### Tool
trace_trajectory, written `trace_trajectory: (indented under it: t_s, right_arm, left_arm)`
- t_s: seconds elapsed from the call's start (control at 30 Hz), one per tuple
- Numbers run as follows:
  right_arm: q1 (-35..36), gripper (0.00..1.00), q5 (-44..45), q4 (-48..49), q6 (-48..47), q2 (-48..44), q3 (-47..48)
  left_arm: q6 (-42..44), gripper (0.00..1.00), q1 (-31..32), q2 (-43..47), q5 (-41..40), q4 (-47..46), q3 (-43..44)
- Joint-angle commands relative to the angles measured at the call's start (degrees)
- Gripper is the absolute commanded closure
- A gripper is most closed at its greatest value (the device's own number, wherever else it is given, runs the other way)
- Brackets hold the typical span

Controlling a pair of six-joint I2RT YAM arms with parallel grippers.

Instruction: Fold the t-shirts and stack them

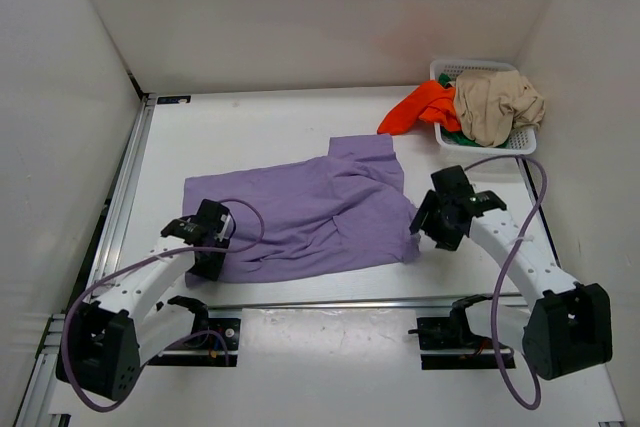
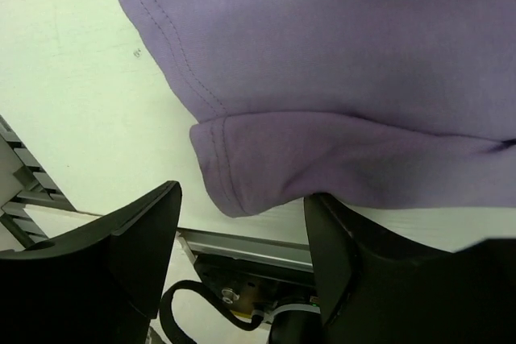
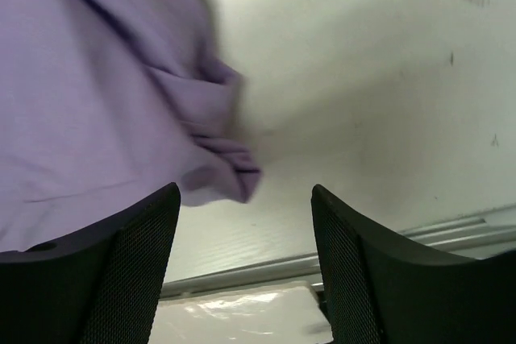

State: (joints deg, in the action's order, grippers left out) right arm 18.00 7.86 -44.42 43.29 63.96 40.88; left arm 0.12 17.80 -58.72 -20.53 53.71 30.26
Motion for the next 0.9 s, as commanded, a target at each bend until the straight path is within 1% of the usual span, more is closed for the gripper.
trace_trajectory:
  t_s: [0.0, 0.07, 0.1, 0.13, 0.2, 0.23, 0.27, 0.3, 0.33, 0.43, 0.53, 0.63, 0.73, 0.77, 0.8, 0.83, 0.87]
  right_arm:
    - [-0.16, 0.29, 1.9, 3.37, -3.99, 2.03, 7.71]
    - [0.54, 0.29, 2.51, 4.6, -8.28, 5.18, 10.87]
    - [0.55, 0.3, 2.51, 4.61, -9.79, 6.6, 14.63]
    - [0.55, 0.3, 1.73, 5.39, -11.28, 8.18, 16.75]
    - [0.55, 0.32, 0.5, 6.1, -15.59, 13.89, 20.8]
    - [0.55, 0.33, -1.68, 6.1, -16.99, 16.17, 24.82]
    - [0.55, 0.33, -3.01, 6.1, -18.14, 21.06, 26.6]
    - [0.55, 0.34, -4.42, 6.1, -19.98, 23.46, 28.27]
    - [0.55, 0.34, -5.3, 6.1, -20.52, 27.92, 30.98]
    - [0.55, 0.34, -9.6, 6.1, -22.36, 34.88, 33.2]
    - [1.15, 0.33, -12.16, 7.41, -22.37, 39.46, 33.82]
    - [1.16, 0.35, -11.47, 8.04, -22.37, 42.28, 33.82]
    - [1.16, 0.55, -11.46, 8.65, -22.37, 42.91, 33.21]
    - [1.16, 0.79, -11.46, 8.65, -22.37, 42.91, 33.21]
    - [1.16, 0.89, -11.46, 8.65, -22.37, 42.13, 32.43]
    - [1.16, 0.96, -11.46, 8.65, -22.37, 40.55, 32.42]
    - [1.16, 1.0, -10.85, 8.65, -21.85, 39.49, 31.46]
  left_arm:
    - [-0.12, 0.27, -1.01, 0.1, -2.04, -2.72, -0.72]
    - [-0.12, 0.27, -2.85, -1.04, -2.93, -4.22, -0.73]
    - [-0.12, 0.27, -3.82, -2.09, -2.93, -4.75, -0.73]
    - [-0.12, 0.27, -6.26, -2.62, -2.93, -5.45, 0.4]
    - [-0.12, 0.29, -8.91, -3.41, -0.57, -5.46, 2.6]
    - [-0.12, 0.31, -11.8, -4.12, 0.75, -4.94, 5.39]
    - [-0.12, 0.31, -13.39, -4.12, 2.33, -4.15, 6.81]
    - [-0.12, 0.32, -14.8, -4.73, 5.82, -3.36, 7.96]
    - [-0.12, 0.32, -16.73, -5.26, 6.99, -2.66, 8.75]
    - [-0.12, 0.32, -18.76, -5.27, 7.7, -2.12, 8.76]
    - [-0.12, 0.32, -19.3, -6.32, 7.7, -2.65, 6.65]
    - [-0.12, 0.32, -19.82, -6.85, 7.7, -3.18, 6.65]
    - [-0.12, 0.31, -20.96, -7.38, 7.7, -3.18, 7.79]
    - [-0.12, 0.31, -20.97, -7.38, 7.7, -2.65, 7.8]
    - [-0.12, 0.31, -20.97, -7.9, 7.7, -2.65, 7.8]
    - [-0.12, 0.31, -20.97, -7.9, 7.7, -2.65, 7.8]
    - [-0.12, 0.32, -20.97, -8.42, 7.7, -2.65, 7.19]
